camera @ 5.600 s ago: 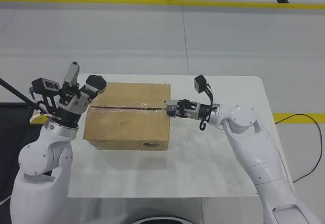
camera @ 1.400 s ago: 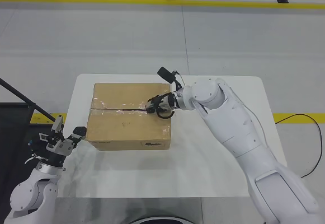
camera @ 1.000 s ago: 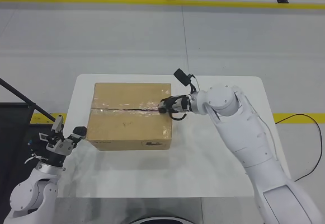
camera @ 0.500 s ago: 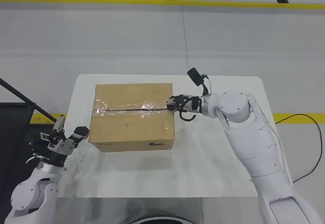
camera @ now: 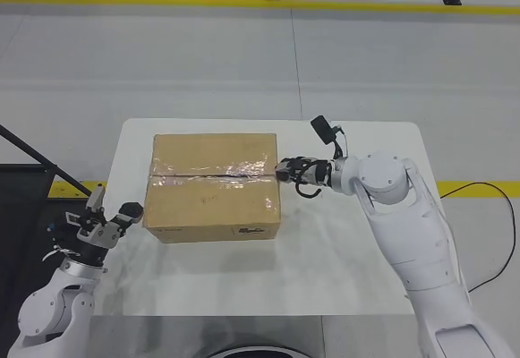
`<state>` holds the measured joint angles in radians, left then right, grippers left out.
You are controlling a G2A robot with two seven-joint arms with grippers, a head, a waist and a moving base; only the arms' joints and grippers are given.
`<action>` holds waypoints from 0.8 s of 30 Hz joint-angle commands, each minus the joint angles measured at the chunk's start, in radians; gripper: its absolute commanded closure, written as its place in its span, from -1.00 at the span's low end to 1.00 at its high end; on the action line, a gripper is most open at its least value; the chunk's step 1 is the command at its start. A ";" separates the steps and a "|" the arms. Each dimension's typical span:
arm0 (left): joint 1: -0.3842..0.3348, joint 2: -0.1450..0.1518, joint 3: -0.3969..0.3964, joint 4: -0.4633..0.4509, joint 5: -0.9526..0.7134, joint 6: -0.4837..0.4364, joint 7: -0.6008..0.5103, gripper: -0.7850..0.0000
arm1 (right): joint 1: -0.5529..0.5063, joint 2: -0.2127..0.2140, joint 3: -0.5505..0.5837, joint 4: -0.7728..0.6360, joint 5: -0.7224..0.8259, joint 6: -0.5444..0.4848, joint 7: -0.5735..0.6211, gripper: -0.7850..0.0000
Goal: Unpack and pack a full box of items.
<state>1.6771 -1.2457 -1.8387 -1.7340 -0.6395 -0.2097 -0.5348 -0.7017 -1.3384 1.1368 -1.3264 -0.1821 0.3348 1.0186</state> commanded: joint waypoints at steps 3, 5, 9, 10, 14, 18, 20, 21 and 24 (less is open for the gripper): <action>0.000 0.000 0.003 0.001 0.002 0.001 0.001 -1.00 | -0.010 0.004 0.007 -0.014 0.008 0.001 -0.013 1.00; 0.001 0.000 0.004 0.001 0.002 0.000 0.002 -1.00 | -0.018 0.006 0.013 -0.025 0.010 -0.002 -0.025 1.00; 0.003 0.000 0.004 0.000 0.002 -0.002 0.002 -1.00 | -0.027 0.010 0.012 -0.036 0.011 0.001 -0.024 1.00; 0.004 0.000 0.004 -0.001 0.002 -0.002 0.002 -1.00 | -0.028 0.010 0.009 -0.034 0.012 0.004 -0.021 1.00; 0.009 0.000 0.004 -0.006 0.002 -0.002 0.000 -1.00 | -0.032 0.013 0.012 -0.029 0.020 0.001 -0.035 1.00; 0.013 0.000 0.004 -0.010 0.002 -0.002 0.002 -1.00 | -0.037 0.015 0.003 -0.031 0.029 -0.002 -0.021 1.00; 0.015 0.000 0.005 -0.012 0.002 -0.003 0.003 -1.00 | -0.036 0.015 -0.004 -0.027 0.033 -0.002 -0.014 1.00; 0.016 0.000 0.006 -0.014 0.002 -0.004 0.004 -1.00 | -0.035 0.015 -0.007 -0.026 0.033 -0.002 -0.013 1.00; 0.021 0.000 0.009 -0.019 0.003 -0.005 0.004 -1.00 | -0.029 0.017 -0.005 -0.034 0.033 -0.004 -0.028 1.00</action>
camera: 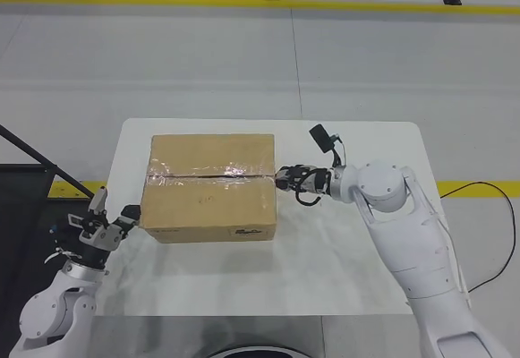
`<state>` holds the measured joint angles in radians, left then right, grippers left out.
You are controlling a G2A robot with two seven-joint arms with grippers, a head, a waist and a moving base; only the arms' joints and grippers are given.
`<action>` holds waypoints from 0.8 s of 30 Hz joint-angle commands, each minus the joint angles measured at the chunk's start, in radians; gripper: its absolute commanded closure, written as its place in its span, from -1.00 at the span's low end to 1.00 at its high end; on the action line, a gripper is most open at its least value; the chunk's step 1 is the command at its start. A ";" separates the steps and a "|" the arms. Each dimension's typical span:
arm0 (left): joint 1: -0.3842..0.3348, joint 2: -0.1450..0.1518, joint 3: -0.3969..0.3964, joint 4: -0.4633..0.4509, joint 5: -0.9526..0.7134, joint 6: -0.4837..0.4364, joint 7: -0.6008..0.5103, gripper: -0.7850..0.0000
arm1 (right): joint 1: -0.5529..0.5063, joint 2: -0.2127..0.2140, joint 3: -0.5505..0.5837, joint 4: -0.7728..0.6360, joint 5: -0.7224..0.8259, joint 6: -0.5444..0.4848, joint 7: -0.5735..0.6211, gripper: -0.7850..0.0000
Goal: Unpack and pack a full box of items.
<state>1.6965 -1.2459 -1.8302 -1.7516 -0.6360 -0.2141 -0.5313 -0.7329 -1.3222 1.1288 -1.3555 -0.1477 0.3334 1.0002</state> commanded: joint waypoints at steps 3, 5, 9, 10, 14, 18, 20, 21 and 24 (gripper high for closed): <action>0.007 -0.001 0.005 -0.007 -0.006 -0.001 -0.005 -1.00 | 0.005 0.004 0.029 -0.046 -0.014 -0.017 -0.086 1.00; 0.010 -0.001 0.008 -0.008 -0.022 0.003 -0.009 -1.00 | 0.006 0.004 0.026 -0.089 -0.028 -0.020 -0.121 1.00; 0.015 -0.002 0.016 -0.011 -0.021 0.000 -0.011 -1.00 | 0.039 -0.013 -0.046 -0.079 0.025 -0.044 -0.105 1.00; 0.017 -0.002 0.018 -0.013 -0.021 -0.002 -0.011 -1.00 | 0.057 -0.021 -0.077 -0.054 0.034 -0.049 -0.101 1.00; 0.023 -0.003 0.024 -0.016 -0.023 -0.006 -0.011 -1.00 | 0.142 -0.060 -0.189 0.077 0.099 -0.082 -0.109 1.00; 0.036 -0.003 0.010 -0.017 -0.041 -0.016 -0.011 -1.00 | 0.219 -0.106 -0.287 0.206 0.174 -0.126 -0.123 1.00; 0.042 -0.003 -0.002 -0.015 -0.050 -0.019 -0.013 -1.00 | 0.253 -0.129 -0.324 0.258 0.206 -0.149 -0.134 1.00; 0.046 -0.003 -0.008 -0.013 -0.057 -0.020 -0.014 -1.00 | 0.267 -0.141 -0.343 0.281 0.222 -0.160 -0.137 1.00; 0.055 -0.002 -0.027 -0.007 -0.070 -0.022 -0.018 -1.00 | 0.307 -0.176 -0.396 0.345 0.262 -0.189 -0.145 1.00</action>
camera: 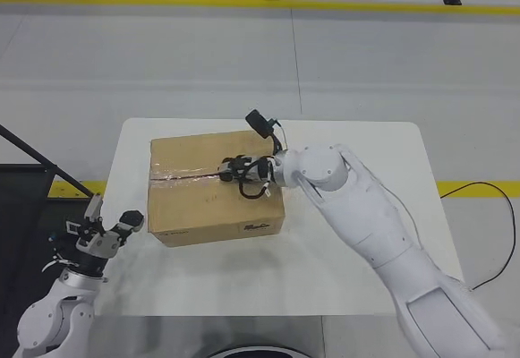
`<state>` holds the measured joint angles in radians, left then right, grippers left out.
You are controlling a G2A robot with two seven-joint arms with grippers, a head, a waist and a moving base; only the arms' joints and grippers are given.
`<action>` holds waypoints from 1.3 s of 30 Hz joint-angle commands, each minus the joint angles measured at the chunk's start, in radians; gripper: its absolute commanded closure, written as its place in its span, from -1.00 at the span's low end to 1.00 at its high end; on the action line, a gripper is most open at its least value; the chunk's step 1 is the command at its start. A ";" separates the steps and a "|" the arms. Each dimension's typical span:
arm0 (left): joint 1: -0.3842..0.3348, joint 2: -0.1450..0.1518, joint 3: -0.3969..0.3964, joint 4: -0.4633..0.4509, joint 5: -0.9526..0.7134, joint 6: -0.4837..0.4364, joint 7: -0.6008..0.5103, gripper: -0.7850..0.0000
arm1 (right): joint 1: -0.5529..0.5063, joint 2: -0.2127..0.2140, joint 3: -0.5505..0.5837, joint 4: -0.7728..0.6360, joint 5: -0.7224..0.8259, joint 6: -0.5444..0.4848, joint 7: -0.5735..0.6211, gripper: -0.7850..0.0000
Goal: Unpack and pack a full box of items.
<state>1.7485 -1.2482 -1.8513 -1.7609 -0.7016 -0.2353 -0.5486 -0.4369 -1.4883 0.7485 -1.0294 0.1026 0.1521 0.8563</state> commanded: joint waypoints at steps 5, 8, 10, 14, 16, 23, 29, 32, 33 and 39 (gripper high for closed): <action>0.022 0.001 -0.043 0.014 -0.032 -0.008 -0.009 -1.00 | 0.066 -0.071 -0.086 0.127 0.077 -0.056 -0.020 1.00; 0.035 0.002 -0.066 0.026 -0.050 -0.014 -0.016 -1.00 | 0.095 -0.110 -0.126 0.185 0.111 -0.082 -0.024 1.00; 0.045 0.002 -0.079 0.032 -0.062 -0.017 -0.021 -1.00 | 0.112 -0.137 -0.149 0.224 0.131 -0.100 -0.027 1.00; 0.062 0.001 -0.106 0.047 -0.085 -0.022 -0.031 -1.00 | 0.142 -0.193 -0.190 0.299 0.169 -0.135 -0.037 1.00; 0.070 0.001 -0.117 0.053 -0.094 -0.024 -0.036 -1.00 | 0.157 -0.220 -0.209 0.333 0.182 -0.151 -0.040 1.00; 0.083 0.001 -0.145 0.071 -0.120 -0.024 -0.056 -1.00 | 0.199 -0.309 -0.253 0.440 0.214 -0.195 -0.047 1.00; 0.085 0.000 -0.156 0.081 -0.134 -0.021 -0.070 -1.00 | 0.229 -0.365 -0.266 0.531 0.223 -0.224 -0.039 1.00; 0.084 -0.001 -0.159 0.085 -0.137 -0.018 -0.075 -1.00 | 0.250 -0.380 -0.259 0.578 0.223 -0.234 -0.029 1.00; 0.083 -0.001 -0.159 0.086 -0.137 -0.016 -0.078 -1.00 | 0.256 -0.384 -0.258 0.590 0.221 -0.236 -0.022 1.00; 0.075 -0.001 -0.159 0.090 -0.137 -0.008 -0.090 -1.00 | 0.287 -0.391 -0.247 0.651 0.193 -0.224 0.024 1.00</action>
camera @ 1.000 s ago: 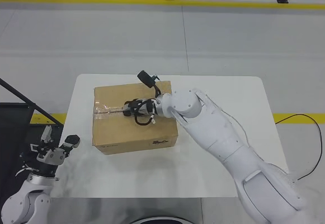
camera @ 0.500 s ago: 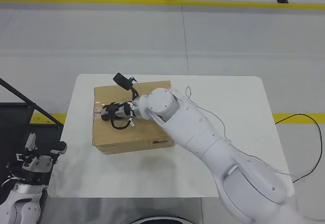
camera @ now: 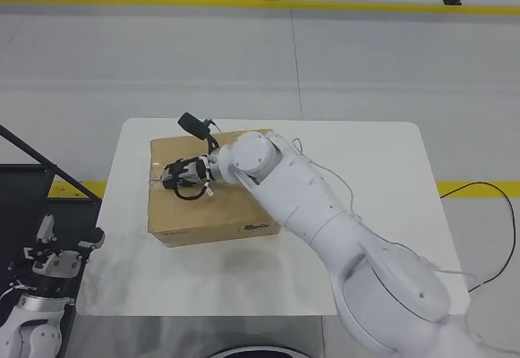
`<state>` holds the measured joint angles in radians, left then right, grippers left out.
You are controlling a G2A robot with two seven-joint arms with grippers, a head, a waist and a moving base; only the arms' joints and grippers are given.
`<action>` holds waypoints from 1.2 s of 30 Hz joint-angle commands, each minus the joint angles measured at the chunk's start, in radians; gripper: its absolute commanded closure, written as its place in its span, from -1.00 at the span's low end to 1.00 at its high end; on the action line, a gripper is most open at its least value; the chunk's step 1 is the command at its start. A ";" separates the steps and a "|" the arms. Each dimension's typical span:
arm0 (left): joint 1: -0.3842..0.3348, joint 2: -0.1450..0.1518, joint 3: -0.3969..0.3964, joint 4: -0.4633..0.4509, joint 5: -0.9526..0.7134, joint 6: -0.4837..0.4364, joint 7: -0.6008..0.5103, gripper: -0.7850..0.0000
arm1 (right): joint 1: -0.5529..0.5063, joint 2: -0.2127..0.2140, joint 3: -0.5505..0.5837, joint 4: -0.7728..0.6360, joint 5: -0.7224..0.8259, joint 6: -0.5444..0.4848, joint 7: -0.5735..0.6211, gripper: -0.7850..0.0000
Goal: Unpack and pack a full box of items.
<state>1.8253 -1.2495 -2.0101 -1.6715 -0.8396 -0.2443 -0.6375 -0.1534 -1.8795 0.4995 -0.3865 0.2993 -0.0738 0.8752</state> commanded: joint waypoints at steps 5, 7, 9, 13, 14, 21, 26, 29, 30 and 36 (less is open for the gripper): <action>-0.006 0.000 0.001 0.000 0.004 0.006 -0.011 -1.00 | 0.017 0.006 0.020 0.035 -0.021 -0.001 0.025 1.00; -0.007 -0.001 0.002 0.001 0.005 0.007 -0.014 -1.00 | 0.021 0.011 0.028 0.035 -0.026 -0.004 0.035 1.00; -0.009 -0.001 0.003 0.003 0.005 0.009 -0.017 -1.00 | 0.028 0.017 0.034 0.035 -0.042 0.000 0.038 1.00; -0.013 -0.001 0.004 0.007 0.008 0.012 -0.023 -1.00 | 0.034 0.033 0.049 0.021 -0.066 0.011 0.047 1.00; -0.014 -0.001 0.005 0.007 0.009 0.013 -0.024 -1.00 | 0.034 0.038 0.054 0.015 -0.071 0.013 0.052 1.00; -0.023 -0.001 0.011 0.008 0.013 0.018 -0.031 -1.00 | 0.021 0.084 0.101 -0.054 -0.105 0.021 0.048 1.00; -0.027 -0.002 0.016 0.008 0.018 0.022 -0.034 -1.00 | -0.013 0.135 0.156 -0.156 -0.143 0.004 0.014 1.00; -0.028 -0.002 0.016 0.007 0.020 0.023 -0.033 -1.00 | -0.056 0.177 0.202 -0.258 -0.185 -0.001 -0.014 1.00; -0.029 -0.002 0.016 0.005 0.022 0.024 -0.035 -1.00 | -0.073 0.193 0.220 -0.300 -0.209 0.003 -0.029 1.00; -0.035 -0.001 0.013 -0.001 0.027 0.031 -0.034 -1.00 | -0.267 0.308 0.387 -0.666 -0.397 0.116 -0.112 1.00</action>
<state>1.7914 -1.2508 -1.9965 -1.6707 -0.8135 -0.2142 -0.6716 -0.3751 -1.5920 0.8495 -0.9657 -0.0579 0.0147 0.7741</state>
